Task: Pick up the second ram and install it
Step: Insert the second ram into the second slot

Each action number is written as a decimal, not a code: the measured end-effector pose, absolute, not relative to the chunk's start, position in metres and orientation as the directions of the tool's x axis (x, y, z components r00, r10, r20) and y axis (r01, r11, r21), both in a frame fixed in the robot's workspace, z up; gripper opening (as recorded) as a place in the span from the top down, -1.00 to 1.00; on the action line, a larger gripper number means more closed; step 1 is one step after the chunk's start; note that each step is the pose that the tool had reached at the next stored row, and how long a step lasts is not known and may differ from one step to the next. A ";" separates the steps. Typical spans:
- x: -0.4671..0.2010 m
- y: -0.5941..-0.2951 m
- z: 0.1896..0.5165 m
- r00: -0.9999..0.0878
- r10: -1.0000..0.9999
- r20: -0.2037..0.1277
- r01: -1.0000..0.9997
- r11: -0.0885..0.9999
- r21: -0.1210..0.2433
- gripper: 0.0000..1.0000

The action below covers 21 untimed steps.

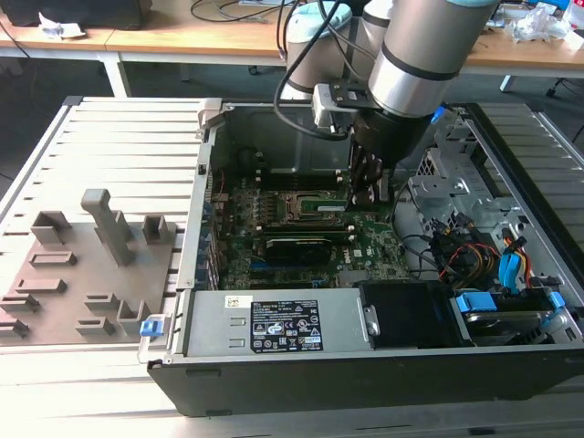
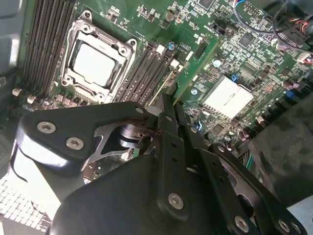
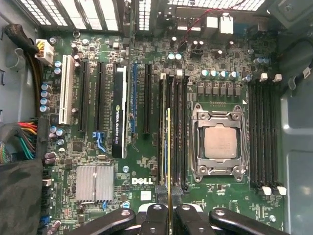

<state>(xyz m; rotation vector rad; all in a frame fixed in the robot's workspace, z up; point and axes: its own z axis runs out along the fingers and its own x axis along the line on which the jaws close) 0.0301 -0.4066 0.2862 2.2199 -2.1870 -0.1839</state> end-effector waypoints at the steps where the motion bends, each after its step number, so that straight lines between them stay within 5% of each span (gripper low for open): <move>1: 0.030 -0.407 0.284 0.012 -0.997 -0.070 -0.995 -0.018 0.097 0.73; 21: 0.025 -0.407 0.268 0.011 -0.997 -0.070 -0.995 -0.018 0.097 0.73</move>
